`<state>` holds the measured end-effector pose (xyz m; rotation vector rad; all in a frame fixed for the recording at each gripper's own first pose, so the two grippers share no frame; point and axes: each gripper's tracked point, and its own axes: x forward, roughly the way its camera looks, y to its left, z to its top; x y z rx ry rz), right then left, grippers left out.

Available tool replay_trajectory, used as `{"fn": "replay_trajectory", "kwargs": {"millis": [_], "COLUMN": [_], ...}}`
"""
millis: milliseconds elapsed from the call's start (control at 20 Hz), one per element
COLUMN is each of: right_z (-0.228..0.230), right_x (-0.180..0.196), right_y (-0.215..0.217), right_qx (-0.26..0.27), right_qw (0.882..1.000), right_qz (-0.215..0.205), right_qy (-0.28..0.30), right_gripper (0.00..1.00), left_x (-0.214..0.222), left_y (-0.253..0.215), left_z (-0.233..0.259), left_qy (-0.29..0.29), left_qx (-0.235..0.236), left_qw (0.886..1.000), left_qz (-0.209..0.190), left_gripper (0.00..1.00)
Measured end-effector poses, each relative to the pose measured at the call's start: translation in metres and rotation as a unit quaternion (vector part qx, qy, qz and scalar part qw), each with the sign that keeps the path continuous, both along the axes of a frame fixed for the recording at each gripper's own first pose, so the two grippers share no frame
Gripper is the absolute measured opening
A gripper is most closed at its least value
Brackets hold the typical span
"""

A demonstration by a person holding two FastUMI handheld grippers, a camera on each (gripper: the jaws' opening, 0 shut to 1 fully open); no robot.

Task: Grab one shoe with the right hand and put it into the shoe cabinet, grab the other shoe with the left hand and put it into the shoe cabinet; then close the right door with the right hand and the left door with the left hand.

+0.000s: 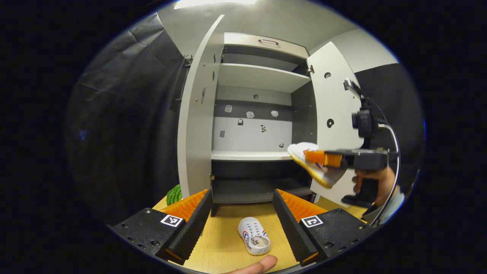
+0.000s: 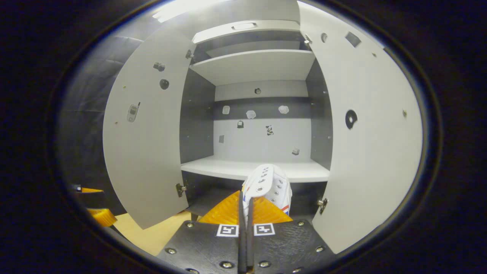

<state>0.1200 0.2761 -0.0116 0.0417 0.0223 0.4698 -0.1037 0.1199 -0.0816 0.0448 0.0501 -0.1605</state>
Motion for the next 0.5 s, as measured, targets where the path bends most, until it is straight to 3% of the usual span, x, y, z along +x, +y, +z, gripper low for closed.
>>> {"fn": "replay_trajectory", "kwargs": {"millis": [200, 500], "right_z": [0.045, 0.053], "right_x": [0.039, 0.137], "right_y": [0.018, 0.032], "right_qx": [-0.041, -0.073], "right_qw": [0.999, 0.997], "right_qz": [0.014, -0.005], "right_qy": [-0.011, 0.016], "right_gripper": [0.01, 0.01], "left_x": [0.005, 0.014], "left_y": [-0.003, -0.003], "left_z": [-0.009, 0.005], "left_qy": [-0.005, -0.022], "left_qx": [0.001, -0.006], "left_qw": [1.000, 1.000], "left_qz": [0.001, -0.005], "left_gripper": [0.97, 0.97]}}
